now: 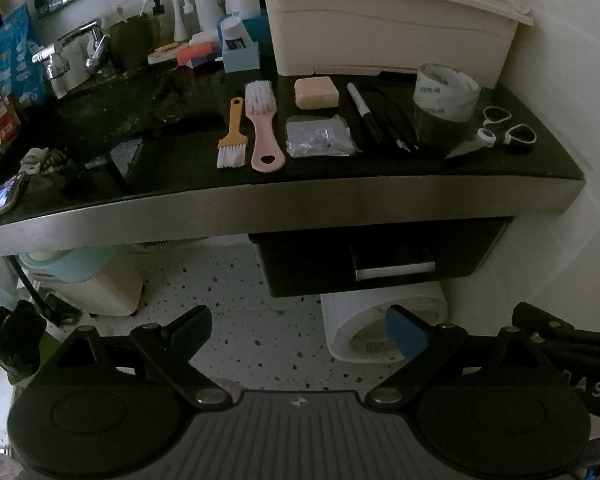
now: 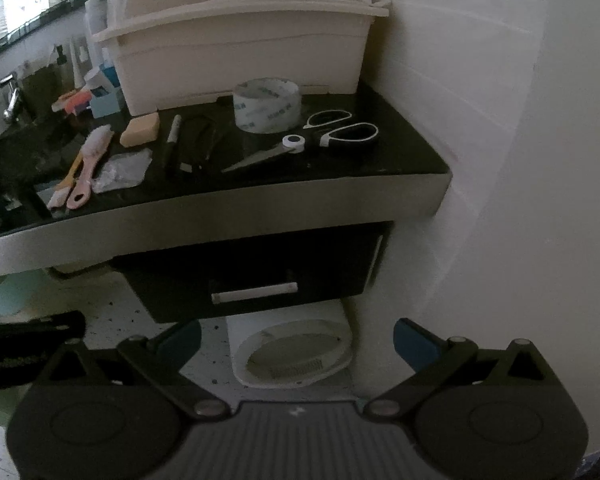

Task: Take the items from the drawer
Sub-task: 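Move the right tool down toward the black drawer's white handle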

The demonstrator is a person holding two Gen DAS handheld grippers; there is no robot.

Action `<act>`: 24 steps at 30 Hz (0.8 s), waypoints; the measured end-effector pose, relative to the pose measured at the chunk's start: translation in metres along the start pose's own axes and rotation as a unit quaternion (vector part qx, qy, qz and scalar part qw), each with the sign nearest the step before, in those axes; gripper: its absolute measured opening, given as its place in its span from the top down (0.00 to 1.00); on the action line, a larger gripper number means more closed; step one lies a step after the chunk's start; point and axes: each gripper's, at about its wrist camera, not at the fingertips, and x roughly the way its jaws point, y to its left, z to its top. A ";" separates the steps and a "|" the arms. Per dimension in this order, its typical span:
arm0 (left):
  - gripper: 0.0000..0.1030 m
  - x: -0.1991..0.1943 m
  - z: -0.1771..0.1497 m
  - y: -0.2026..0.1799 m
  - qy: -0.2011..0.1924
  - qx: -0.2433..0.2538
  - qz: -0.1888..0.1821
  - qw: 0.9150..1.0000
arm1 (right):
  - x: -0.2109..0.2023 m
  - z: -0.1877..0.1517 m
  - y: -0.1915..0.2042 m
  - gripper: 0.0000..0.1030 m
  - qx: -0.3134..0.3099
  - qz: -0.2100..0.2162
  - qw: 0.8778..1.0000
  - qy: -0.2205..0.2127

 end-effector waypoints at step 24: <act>0.08 0.002 0.001 0.000 0.004 -0.007 -0.004 1.000 | 0.001 0.003 0.001 0.00 -0.001 0.013 1.000 0.004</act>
